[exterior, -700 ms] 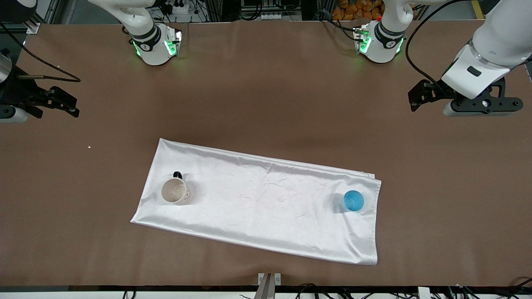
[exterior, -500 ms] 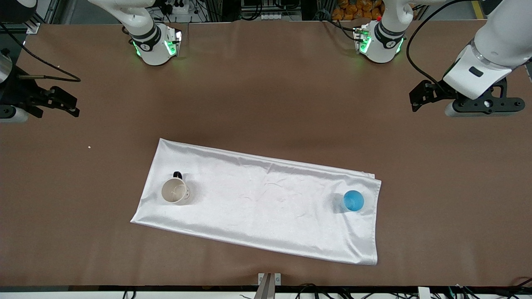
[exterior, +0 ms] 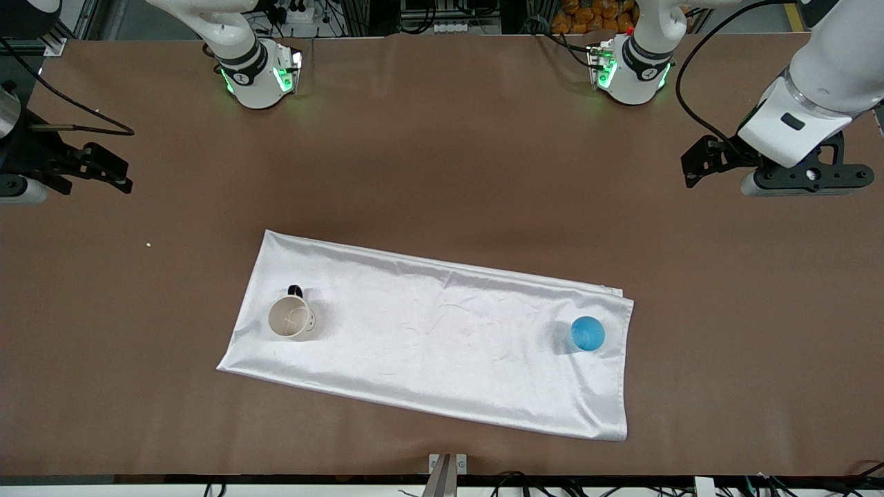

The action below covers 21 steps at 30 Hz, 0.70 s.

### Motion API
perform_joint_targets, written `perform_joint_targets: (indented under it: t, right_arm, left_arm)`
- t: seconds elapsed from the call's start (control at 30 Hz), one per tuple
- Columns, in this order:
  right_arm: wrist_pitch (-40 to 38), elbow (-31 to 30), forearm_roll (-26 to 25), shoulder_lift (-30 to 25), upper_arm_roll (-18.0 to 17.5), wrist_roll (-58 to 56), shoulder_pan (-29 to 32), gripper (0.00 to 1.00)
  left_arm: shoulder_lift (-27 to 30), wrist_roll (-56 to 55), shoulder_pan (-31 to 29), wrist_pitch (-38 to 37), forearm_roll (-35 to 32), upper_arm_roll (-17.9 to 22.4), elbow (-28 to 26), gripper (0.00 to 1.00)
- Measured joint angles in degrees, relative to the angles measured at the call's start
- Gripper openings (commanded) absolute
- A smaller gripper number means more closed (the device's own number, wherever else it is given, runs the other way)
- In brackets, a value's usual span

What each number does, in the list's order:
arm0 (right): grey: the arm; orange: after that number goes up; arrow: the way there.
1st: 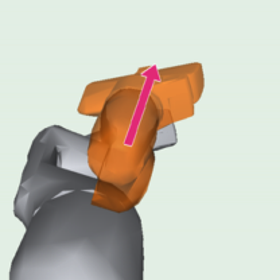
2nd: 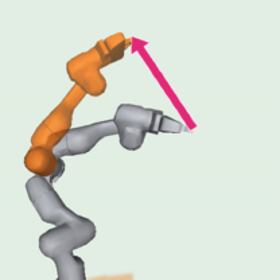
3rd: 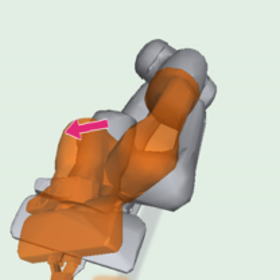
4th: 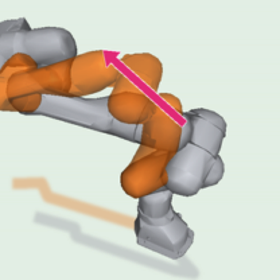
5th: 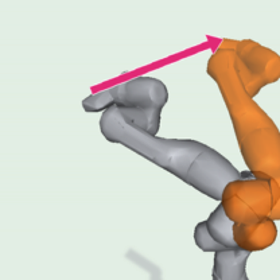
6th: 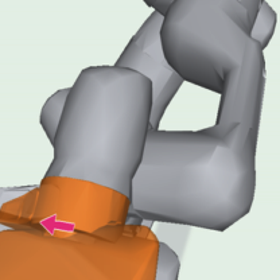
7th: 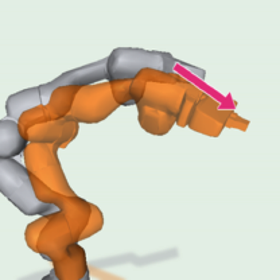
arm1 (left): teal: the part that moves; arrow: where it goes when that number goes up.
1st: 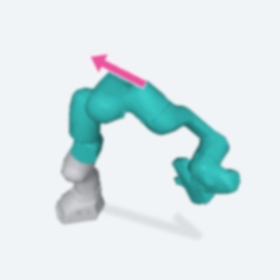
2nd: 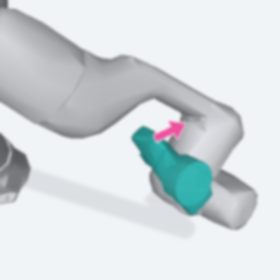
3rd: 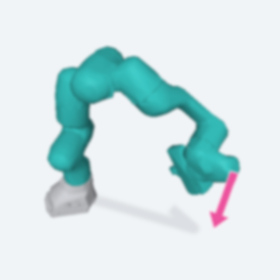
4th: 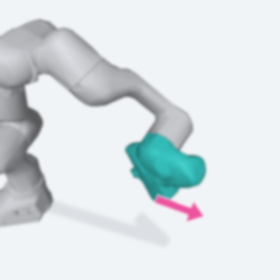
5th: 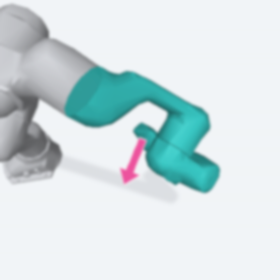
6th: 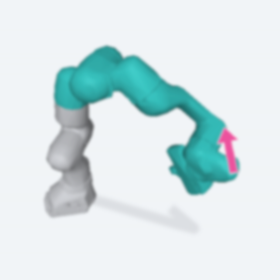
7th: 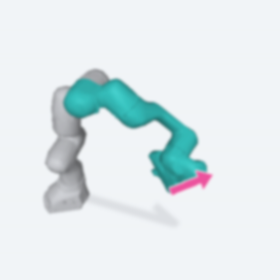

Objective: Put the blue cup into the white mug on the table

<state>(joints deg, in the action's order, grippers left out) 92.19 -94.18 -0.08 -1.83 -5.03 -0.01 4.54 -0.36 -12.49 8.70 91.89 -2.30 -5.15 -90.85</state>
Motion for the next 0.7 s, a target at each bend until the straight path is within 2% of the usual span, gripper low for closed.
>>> perform_joint_targets:
  t: [0.7]
  right_arm:
    - [1.71, -2.88, 0.00, 1.54, -0.20, 0.00, 0.00, 1.00]
  left_arm:
    - [-1.68, 0.00, 0.31, 0.33, 0.00, -0.20, -0.31, 1.00]
